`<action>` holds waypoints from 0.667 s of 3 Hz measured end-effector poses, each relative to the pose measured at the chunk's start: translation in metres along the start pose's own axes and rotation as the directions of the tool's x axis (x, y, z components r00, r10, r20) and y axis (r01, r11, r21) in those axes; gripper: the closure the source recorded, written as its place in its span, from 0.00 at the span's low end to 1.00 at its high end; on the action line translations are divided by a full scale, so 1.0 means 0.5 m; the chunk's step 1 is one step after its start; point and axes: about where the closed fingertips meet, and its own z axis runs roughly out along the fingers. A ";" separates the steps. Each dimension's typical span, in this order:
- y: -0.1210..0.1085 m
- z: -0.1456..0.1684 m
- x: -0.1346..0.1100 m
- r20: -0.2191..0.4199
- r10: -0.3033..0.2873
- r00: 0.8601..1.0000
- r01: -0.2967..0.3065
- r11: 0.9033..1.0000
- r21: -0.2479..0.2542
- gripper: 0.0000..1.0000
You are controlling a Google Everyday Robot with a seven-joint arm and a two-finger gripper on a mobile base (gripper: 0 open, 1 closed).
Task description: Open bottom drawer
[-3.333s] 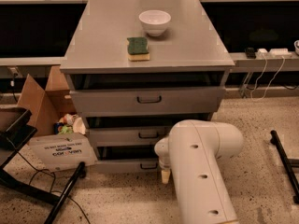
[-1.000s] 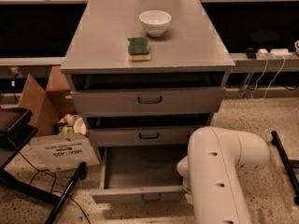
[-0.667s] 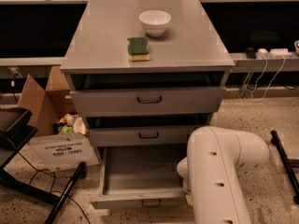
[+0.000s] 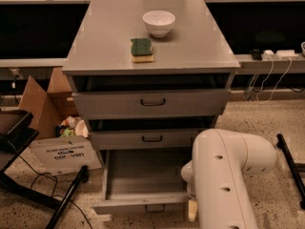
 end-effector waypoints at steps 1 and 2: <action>0.001 -0.001 -0.004 0.000 0.000 1.000 0.000 1.000 0.000 0.01; 0.006 -0.003 -0.016 0.001 0.000 1.000 0.000 1.000 0.000 0.23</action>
Offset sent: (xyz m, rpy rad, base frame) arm -0.0644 0.0358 -0.0172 0.1292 0.0525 0.1169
